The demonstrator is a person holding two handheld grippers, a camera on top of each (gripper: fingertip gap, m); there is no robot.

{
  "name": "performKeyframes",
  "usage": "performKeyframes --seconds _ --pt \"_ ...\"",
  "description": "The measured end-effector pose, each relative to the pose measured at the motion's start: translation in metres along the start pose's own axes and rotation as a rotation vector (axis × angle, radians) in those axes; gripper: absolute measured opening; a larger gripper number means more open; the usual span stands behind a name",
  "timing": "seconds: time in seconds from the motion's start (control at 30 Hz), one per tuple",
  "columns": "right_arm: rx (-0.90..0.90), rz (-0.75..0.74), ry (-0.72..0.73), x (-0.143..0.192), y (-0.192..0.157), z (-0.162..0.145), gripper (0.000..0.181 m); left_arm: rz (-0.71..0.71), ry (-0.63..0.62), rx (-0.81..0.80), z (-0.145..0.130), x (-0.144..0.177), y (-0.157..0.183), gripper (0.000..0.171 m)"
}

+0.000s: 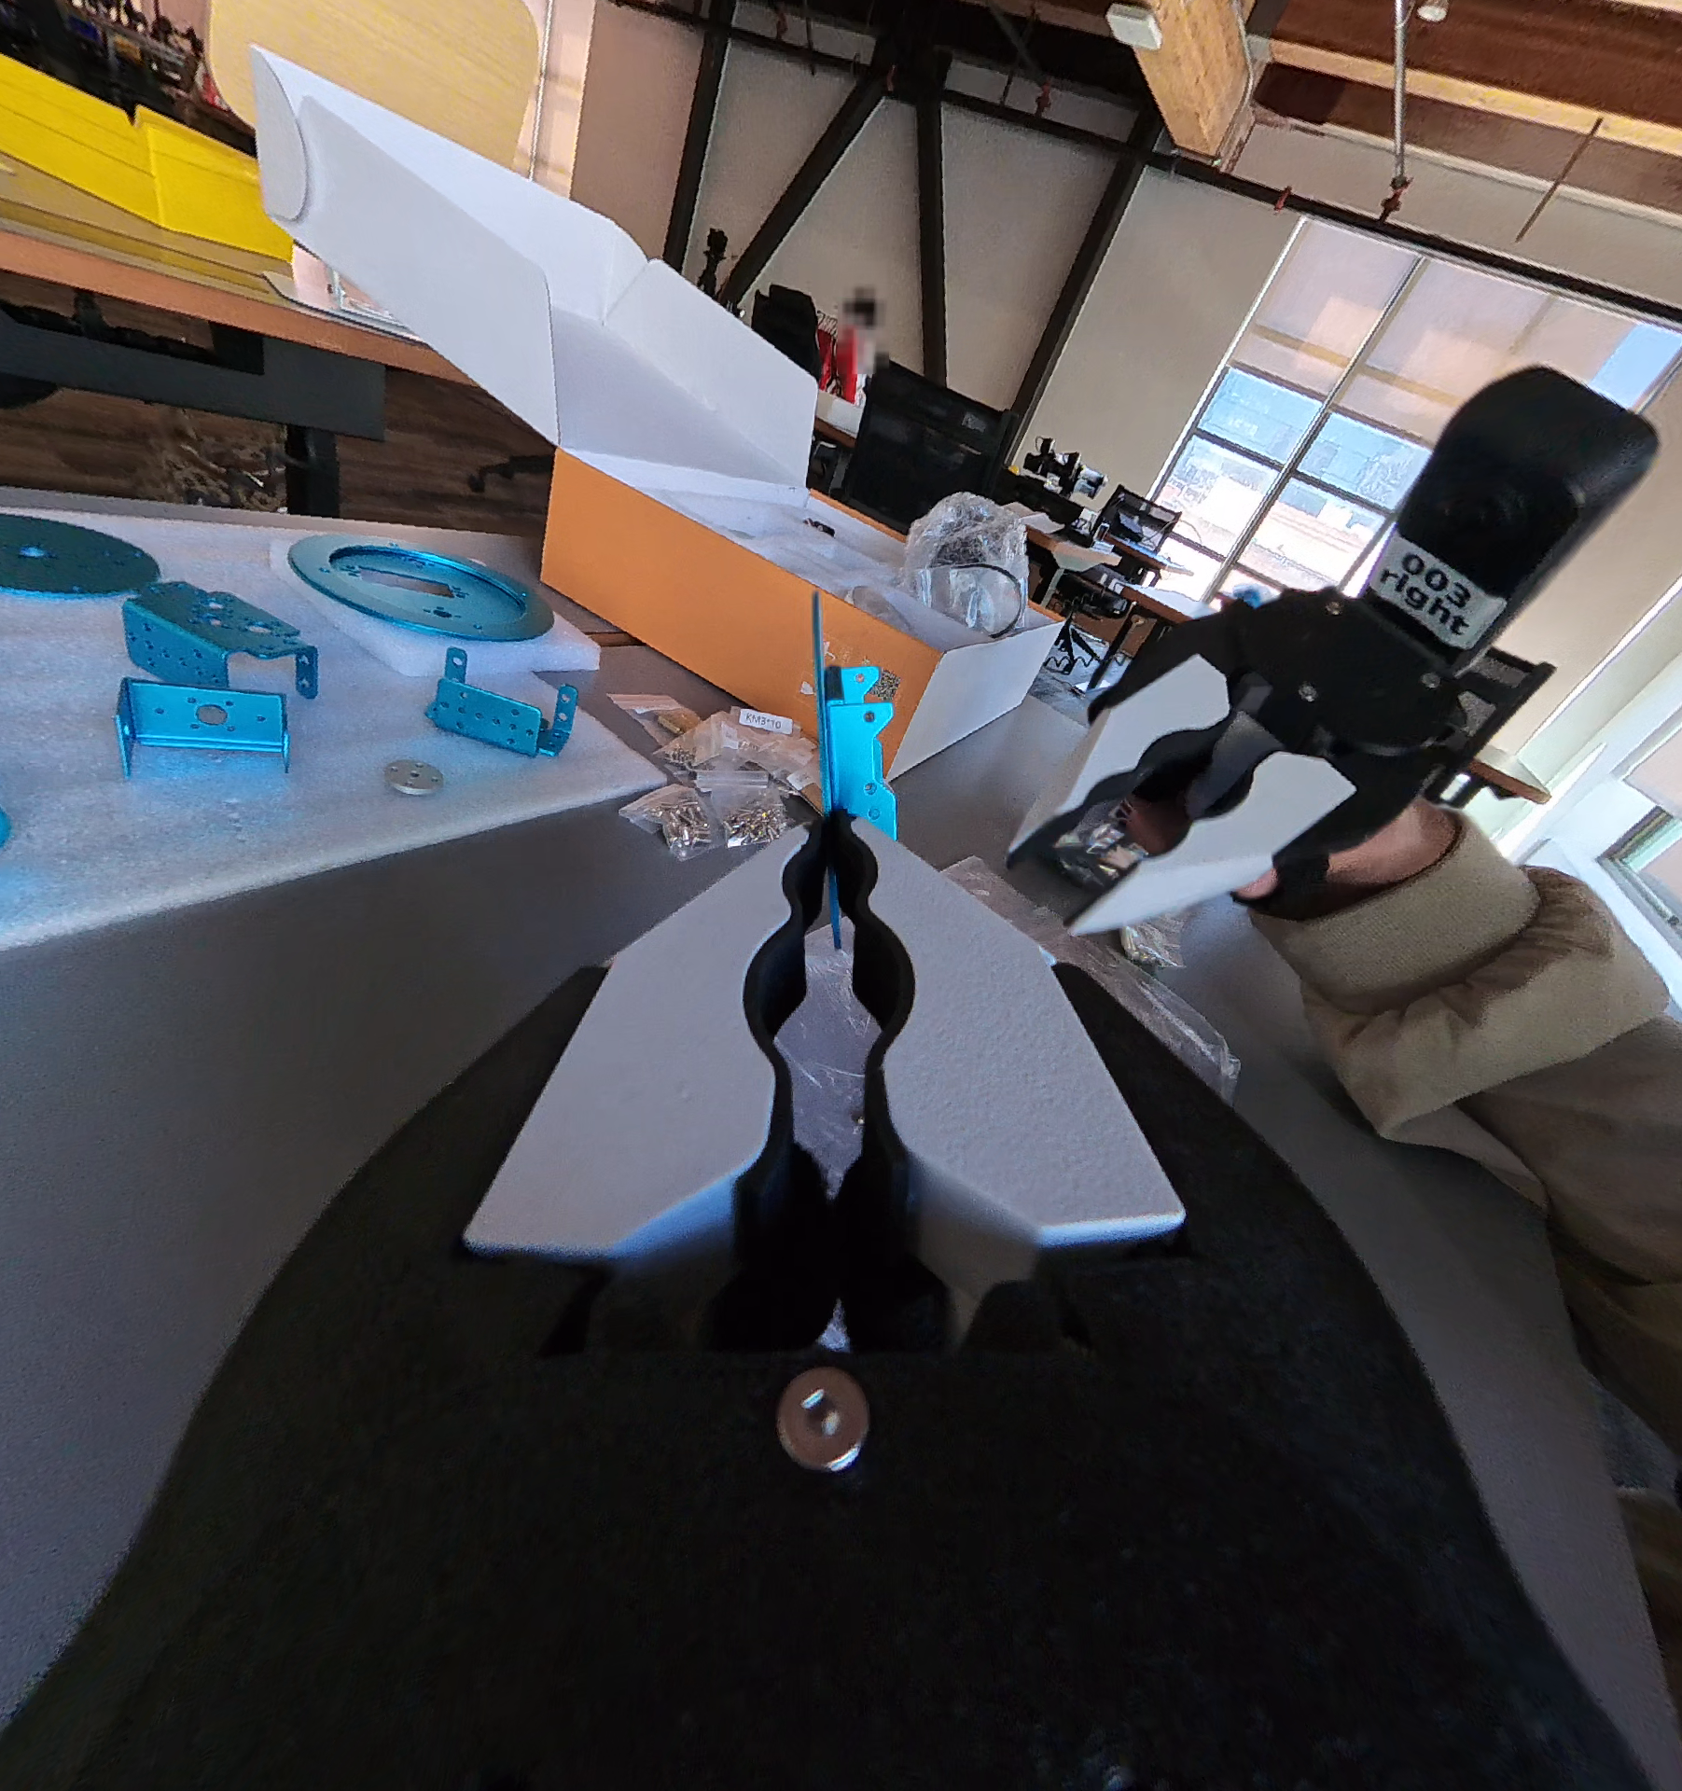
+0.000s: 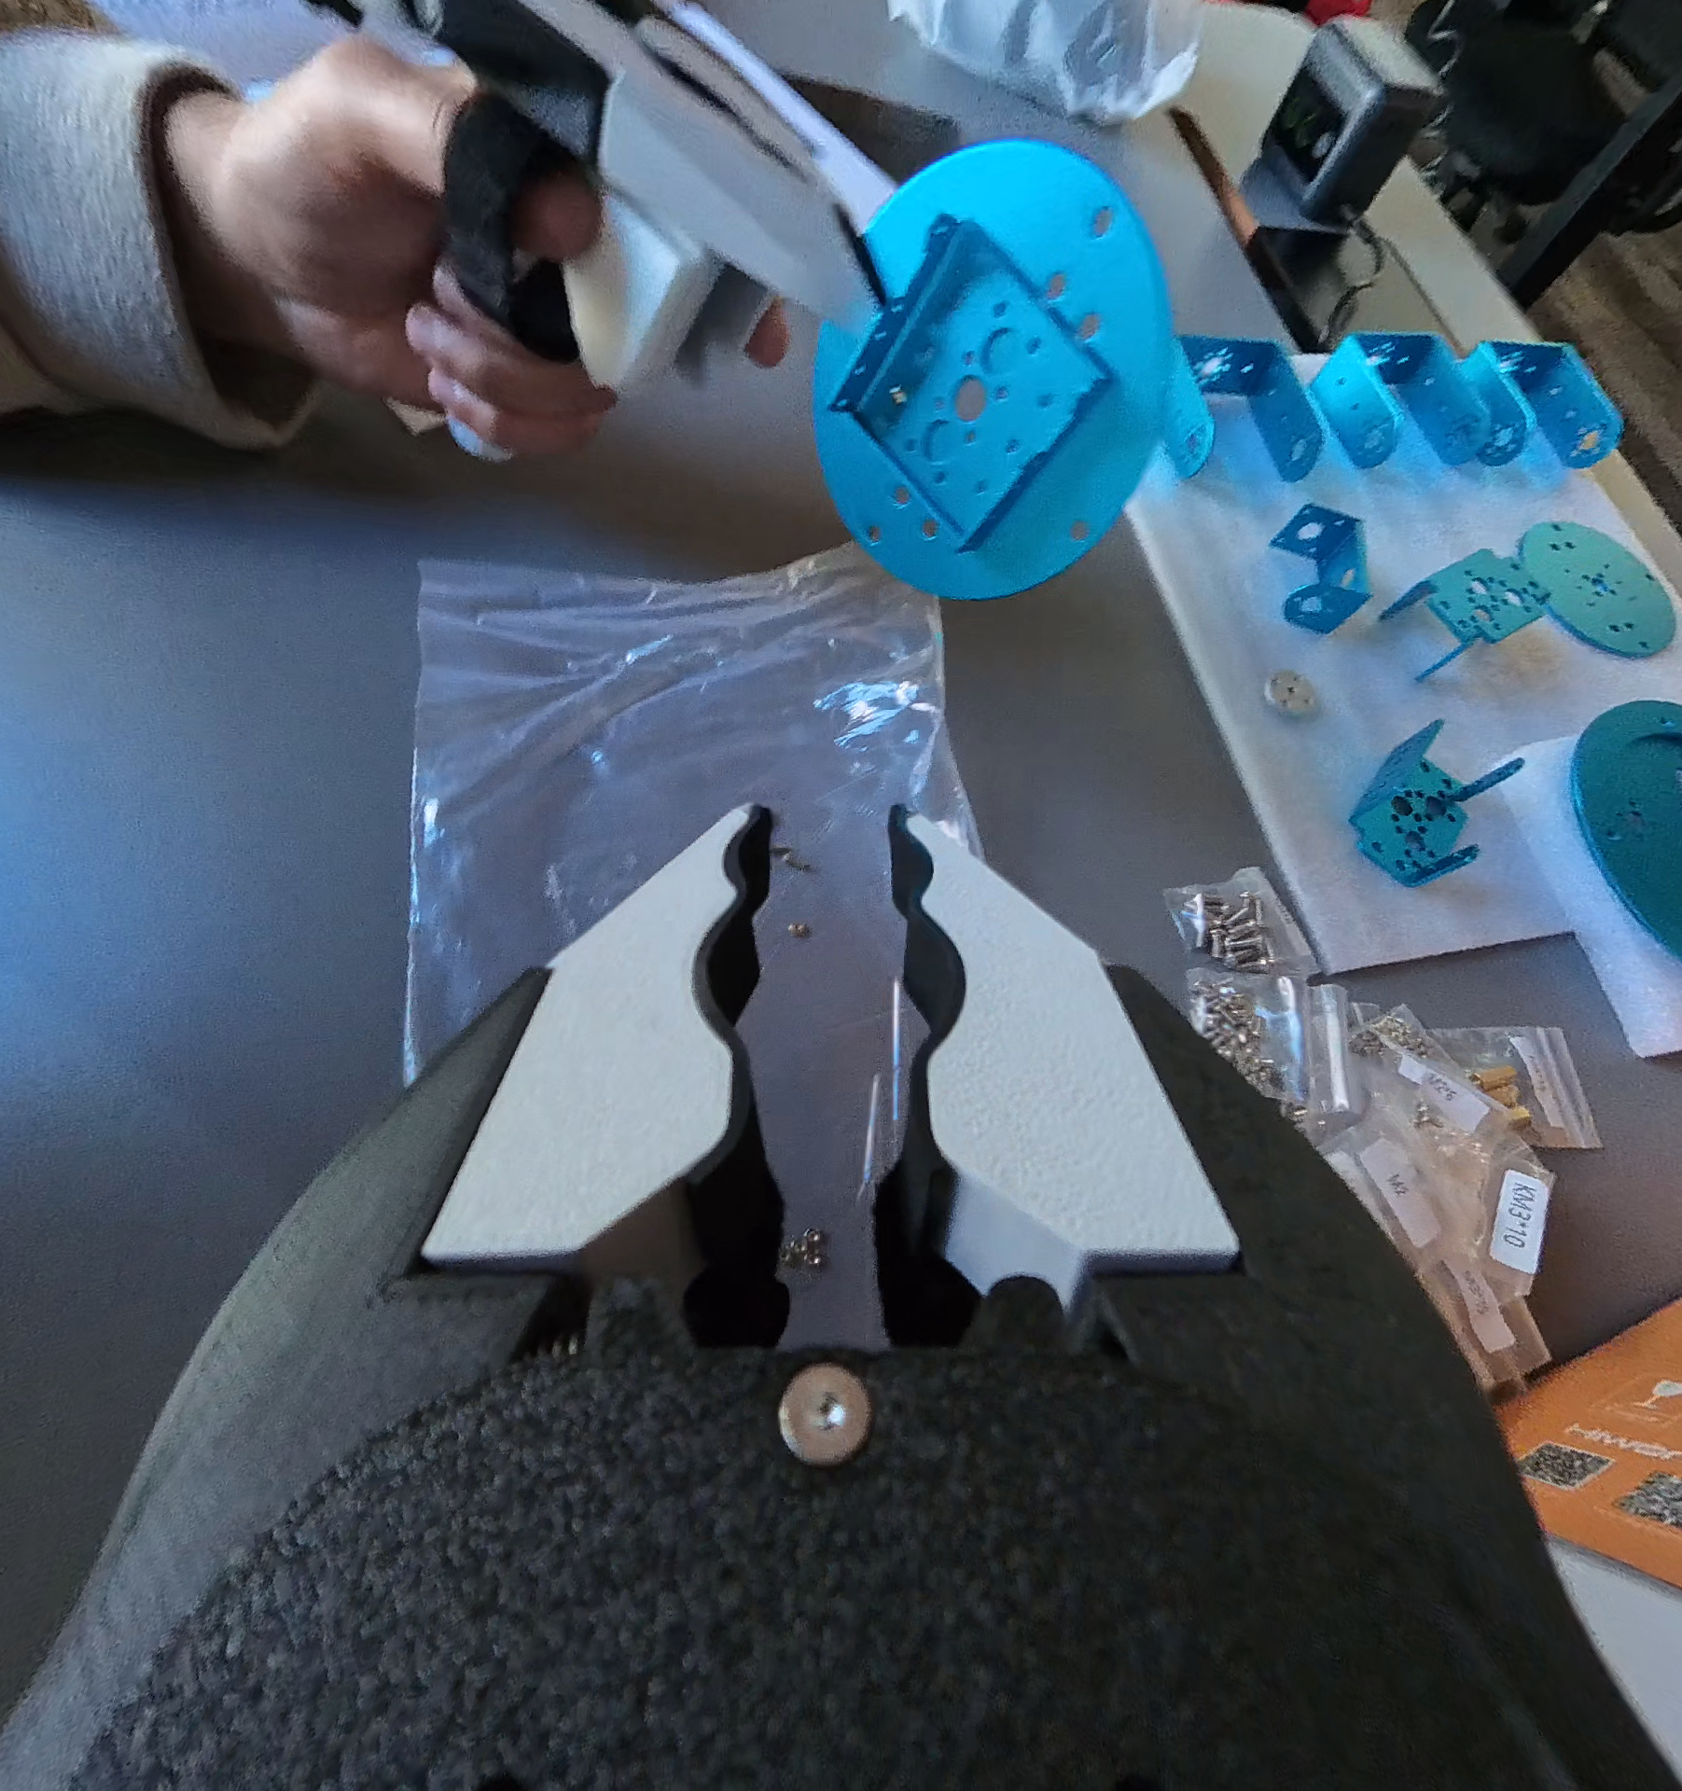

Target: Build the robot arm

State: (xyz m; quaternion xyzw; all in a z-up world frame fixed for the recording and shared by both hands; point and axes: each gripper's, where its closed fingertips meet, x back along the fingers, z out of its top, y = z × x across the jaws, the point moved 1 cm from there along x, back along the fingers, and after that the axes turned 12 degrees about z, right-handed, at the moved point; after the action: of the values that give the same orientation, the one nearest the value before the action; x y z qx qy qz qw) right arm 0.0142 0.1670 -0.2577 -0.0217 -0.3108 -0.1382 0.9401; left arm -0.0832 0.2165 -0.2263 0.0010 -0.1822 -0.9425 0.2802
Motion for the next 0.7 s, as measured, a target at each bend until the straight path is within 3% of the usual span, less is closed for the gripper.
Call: performKeyframes --seconds 0.2,0.37,0.5,0.7 --pt "0.062 0.074 -0.095 -0.016 -0.016 -0.004 0.026 0.044 -0.022 0.115 0.008 -0.002 0.000 0.000" --pt "0.106 0.161 -0.167 -0.027 -0.001 -0.011 0.022 0.039 -0.059 0.256 0.006 -0.003 -0.013 0.000" --pt "0.134 0.290 -0.112 -0.040 0.004 -0.006 0.020 0.047 -0.028 0.282 0.004 0.004 -0.019 0.000" --pt "0.112 0.394 0.055 -0.048 -0.018 0.011 0.018 0.149 0.042 0.128 0.017 0.010 -0.029 0.000"
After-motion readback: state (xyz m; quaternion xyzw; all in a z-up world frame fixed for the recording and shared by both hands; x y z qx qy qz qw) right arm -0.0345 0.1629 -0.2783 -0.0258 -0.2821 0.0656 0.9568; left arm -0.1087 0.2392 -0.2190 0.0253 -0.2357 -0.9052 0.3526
